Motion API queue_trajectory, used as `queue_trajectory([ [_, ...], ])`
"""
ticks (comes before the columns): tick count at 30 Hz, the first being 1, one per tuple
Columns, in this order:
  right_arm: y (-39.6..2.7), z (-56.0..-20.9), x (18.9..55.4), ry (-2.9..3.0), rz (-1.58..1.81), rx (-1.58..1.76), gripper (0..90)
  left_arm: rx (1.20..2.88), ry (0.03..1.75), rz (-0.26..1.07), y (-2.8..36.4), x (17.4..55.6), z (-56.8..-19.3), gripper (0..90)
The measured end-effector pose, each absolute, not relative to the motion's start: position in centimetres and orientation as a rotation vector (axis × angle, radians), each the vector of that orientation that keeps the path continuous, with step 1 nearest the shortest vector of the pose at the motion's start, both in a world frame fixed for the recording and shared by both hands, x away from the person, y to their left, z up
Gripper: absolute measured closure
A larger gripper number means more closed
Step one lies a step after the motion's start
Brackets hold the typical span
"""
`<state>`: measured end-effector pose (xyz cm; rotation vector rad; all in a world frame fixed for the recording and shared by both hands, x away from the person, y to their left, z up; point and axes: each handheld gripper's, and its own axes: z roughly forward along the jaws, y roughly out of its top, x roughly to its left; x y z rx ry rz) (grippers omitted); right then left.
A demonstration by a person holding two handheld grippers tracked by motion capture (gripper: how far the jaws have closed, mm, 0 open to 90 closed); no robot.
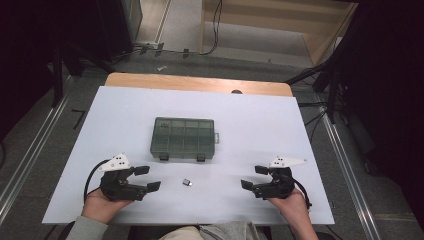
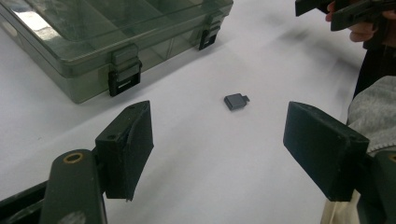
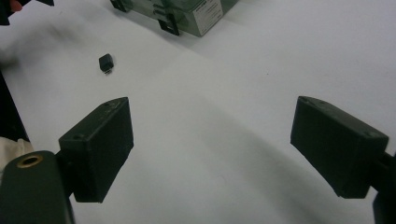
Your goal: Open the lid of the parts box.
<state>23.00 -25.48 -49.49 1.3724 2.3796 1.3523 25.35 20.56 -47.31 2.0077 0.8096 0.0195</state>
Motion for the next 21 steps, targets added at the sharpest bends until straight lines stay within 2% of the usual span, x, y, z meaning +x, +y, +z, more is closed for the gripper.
queue_trajectory([
  [21,-26.8,-49.6,23.3,2.299,1.393,1.449,11.5,1.984,0.813,0.066,20.9,25.3,-47.4,24.0],
])
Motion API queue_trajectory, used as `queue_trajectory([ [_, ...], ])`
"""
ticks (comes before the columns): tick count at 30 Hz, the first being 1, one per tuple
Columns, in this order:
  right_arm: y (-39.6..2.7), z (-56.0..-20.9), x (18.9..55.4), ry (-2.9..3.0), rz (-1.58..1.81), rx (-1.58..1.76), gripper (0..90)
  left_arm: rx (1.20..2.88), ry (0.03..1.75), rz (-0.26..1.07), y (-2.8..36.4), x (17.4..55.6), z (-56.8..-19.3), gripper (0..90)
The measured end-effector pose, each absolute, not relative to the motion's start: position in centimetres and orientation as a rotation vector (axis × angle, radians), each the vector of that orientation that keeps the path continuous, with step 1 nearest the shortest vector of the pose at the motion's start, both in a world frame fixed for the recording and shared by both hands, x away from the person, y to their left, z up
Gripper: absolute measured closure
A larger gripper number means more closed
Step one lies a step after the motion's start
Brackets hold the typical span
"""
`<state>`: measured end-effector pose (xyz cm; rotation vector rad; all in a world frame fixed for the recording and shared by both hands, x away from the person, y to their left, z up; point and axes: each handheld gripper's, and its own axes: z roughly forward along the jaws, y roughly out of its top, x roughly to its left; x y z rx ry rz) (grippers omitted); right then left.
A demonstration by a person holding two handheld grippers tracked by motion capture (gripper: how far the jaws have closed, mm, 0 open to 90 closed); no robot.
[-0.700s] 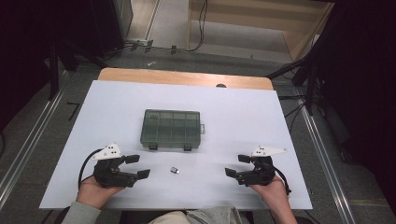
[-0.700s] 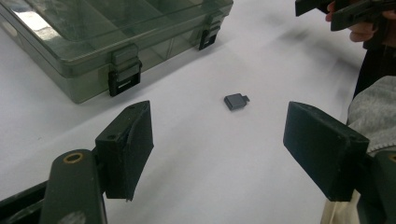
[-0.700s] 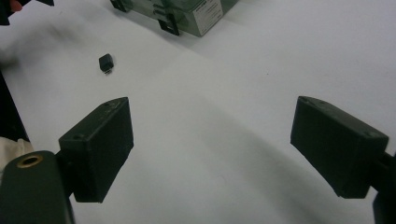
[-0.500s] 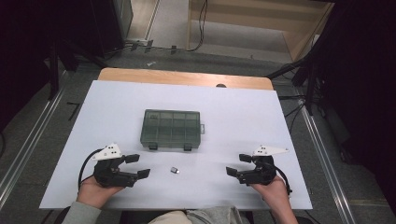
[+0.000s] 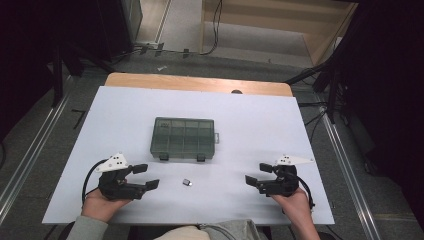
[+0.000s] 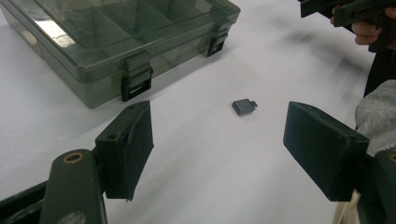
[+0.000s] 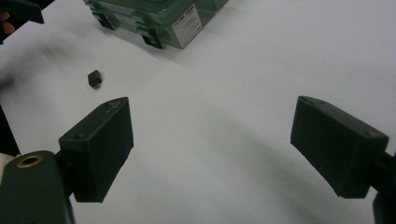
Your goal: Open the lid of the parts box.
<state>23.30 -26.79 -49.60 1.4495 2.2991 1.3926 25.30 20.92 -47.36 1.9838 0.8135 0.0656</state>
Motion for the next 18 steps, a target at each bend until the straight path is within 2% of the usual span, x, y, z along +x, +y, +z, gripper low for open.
queue_trajectory([
  [18,-26.73,-50.18,23.66,2.290,1.394,1.468,11.5,1.956,0.863,0.073,21.23,25.56,-47.78,24.1],
])
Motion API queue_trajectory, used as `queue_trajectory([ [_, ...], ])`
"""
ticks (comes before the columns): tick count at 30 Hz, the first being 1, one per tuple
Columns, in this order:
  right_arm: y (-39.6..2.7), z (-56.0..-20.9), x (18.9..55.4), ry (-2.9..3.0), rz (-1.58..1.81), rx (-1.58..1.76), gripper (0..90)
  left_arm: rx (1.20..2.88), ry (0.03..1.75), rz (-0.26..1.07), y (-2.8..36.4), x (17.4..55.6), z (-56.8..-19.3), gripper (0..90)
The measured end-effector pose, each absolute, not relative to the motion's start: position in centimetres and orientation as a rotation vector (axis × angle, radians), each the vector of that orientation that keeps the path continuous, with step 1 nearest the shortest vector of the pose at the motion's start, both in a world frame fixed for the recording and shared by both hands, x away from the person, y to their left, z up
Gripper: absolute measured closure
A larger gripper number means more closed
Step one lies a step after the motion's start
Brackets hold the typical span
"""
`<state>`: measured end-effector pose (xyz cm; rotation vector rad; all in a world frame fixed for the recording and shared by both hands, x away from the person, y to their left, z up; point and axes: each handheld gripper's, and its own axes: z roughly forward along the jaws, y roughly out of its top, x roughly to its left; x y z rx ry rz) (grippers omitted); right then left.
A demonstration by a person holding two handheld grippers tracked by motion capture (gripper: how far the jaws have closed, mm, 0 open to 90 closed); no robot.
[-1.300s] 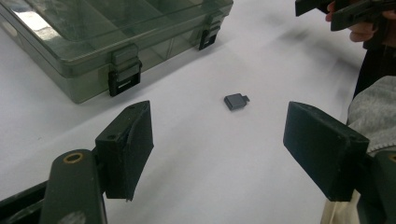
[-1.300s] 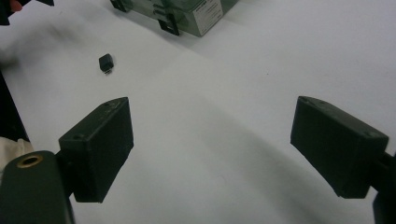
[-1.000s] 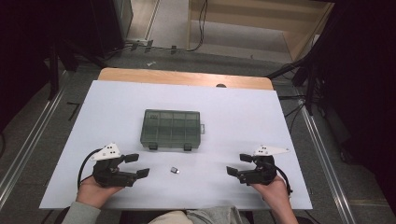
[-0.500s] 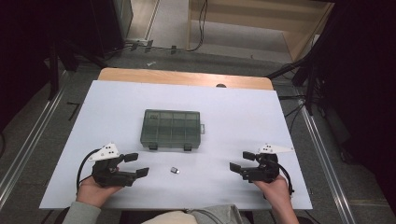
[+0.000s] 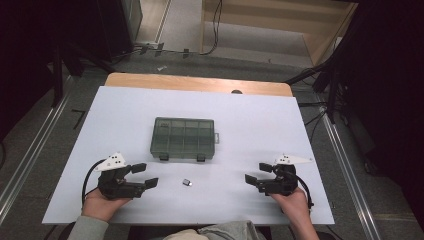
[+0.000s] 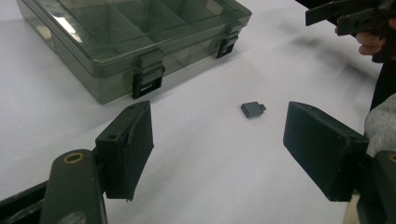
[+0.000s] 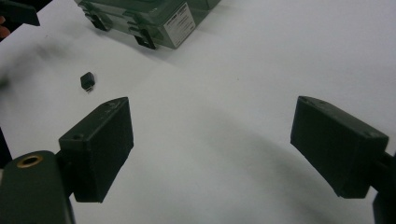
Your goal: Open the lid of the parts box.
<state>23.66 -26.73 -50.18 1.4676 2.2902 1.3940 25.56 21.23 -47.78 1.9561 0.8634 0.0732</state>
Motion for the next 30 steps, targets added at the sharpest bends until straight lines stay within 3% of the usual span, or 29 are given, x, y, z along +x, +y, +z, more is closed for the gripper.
queue_trajectory([
  [30,-23.5,-48.9,25.3,2.359,1.393,1.363,11.6,2.004,0.831,0.110,20.5,25.6,-47.9,24.0],
])
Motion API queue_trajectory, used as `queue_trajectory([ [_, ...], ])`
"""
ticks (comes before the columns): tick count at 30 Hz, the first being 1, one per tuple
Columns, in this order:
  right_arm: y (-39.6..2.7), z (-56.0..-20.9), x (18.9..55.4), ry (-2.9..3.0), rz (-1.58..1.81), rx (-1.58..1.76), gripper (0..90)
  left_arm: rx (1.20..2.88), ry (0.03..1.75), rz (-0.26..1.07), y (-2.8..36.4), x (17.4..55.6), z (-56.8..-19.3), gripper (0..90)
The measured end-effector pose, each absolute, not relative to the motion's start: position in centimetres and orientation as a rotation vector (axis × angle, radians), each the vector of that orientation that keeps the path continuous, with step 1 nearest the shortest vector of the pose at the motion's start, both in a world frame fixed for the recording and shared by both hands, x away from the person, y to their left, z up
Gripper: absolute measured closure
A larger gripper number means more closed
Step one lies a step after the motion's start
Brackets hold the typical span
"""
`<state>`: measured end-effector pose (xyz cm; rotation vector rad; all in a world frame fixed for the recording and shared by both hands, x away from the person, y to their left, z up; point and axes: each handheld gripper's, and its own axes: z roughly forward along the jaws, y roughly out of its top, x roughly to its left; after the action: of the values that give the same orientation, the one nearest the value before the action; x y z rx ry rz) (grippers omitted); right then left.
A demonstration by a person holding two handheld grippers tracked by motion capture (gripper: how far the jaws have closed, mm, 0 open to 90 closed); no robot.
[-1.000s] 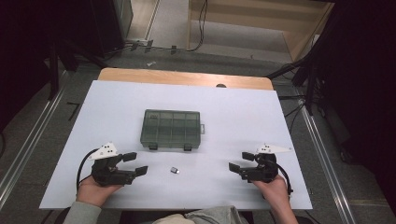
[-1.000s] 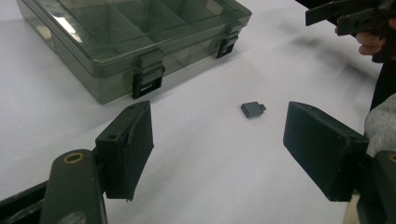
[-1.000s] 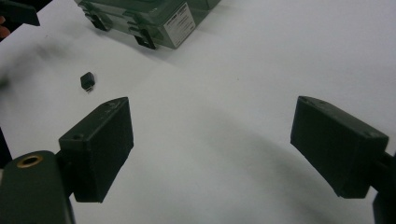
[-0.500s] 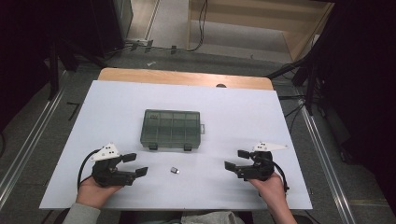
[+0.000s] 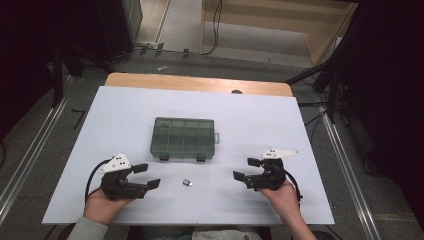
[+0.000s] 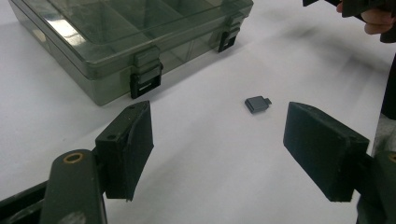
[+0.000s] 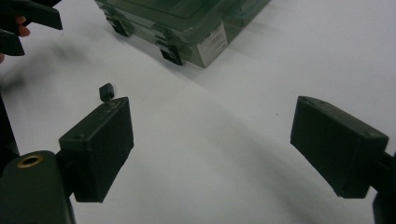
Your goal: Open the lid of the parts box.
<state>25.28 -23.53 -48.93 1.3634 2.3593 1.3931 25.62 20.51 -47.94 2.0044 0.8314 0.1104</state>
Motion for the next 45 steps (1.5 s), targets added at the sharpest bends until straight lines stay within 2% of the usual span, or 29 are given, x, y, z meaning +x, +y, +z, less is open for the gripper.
queue_trajectory([
  [45,-20.7,-47.3,28.4,2.398,1.405,1.323,11.6,1.993,0.847,0.095,20.0,26.3,-47.9,24.1],
])
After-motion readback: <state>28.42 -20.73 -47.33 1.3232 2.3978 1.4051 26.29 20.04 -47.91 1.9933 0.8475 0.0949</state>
